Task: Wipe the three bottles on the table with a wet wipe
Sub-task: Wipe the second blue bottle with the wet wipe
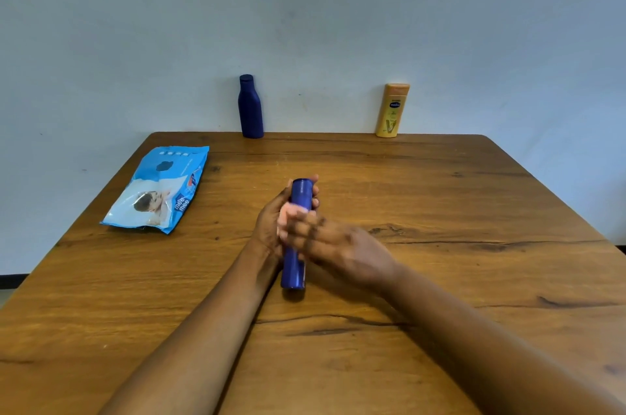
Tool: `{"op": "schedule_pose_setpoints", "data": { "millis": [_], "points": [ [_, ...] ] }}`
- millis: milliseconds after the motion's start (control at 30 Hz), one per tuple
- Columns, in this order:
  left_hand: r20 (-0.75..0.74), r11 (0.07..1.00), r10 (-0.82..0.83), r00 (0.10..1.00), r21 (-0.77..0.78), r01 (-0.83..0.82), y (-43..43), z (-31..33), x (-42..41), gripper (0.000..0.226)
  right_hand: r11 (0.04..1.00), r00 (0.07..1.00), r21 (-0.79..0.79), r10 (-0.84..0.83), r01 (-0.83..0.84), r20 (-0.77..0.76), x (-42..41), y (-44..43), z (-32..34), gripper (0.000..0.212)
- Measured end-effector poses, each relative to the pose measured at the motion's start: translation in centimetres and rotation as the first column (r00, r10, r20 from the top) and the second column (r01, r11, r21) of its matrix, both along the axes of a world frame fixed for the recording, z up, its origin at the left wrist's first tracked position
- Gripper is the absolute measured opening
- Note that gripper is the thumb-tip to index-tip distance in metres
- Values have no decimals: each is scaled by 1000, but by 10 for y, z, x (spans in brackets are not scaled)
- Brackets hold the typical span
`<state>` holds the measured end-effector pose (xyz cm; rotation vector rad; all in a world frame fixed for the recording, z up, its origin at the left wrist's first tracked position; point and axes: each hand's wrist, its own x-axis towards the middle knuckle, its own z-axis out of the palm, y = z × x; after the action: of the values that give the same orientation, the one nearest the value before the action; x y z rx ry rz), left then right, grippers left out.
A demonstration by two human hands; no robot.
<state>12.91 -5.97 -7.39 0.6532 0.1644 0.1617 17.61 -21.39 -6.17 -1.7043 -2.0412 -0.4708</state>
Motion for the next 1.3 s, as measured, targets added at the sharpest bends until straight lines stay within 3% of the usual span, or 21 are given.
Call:
{"op": "schedule_pose_setpoints", "data": {
  "millis": [133,233,367,500,600,833,967,1100,1300],
  "points": [
    [12,999,20,1000,25,-20,1,-1,2,40,975,975,-61,215,-212,47,-16,-17,-8,32],
    [7,1000,24,1000,-6,-24,2,-2,1,39,991,989,-47,127,-124,75,6,1,5,34],
    [-7,998,65,998,-13,-65,1,-1,0,37,999,999,-14,-38,38,-13,14,11,8,36],
    [-5,995,92,996,26,-92,-1,0,1,38,989,990,-43,138,-138,-23,-15,-18,-10,33],
    [-4,995,103,995,15,-103,-1,0,0,38,983,984,-64,175,-173,31,-9,-13,-4,32],
    [-33,990,120,992,-67,-122,-4,2,-3,33,994,992,-68,-91,85,-89,11,11,6,35],
    [-28,988,152,988,39,-151,-1,0,-1,40,988,994,-113,107,-110,-37,-23,-24,-14,32],
    [-8,989,148,989,16,-148,0,0,-2,39,981,985,-98,170,-166,40,-12,-14,-5,30],
    [5,976,178,984,-125,-176,-4,3,-2,32,990,987,-69,-126,120,-102,25,29,28,35]
  ]
}}
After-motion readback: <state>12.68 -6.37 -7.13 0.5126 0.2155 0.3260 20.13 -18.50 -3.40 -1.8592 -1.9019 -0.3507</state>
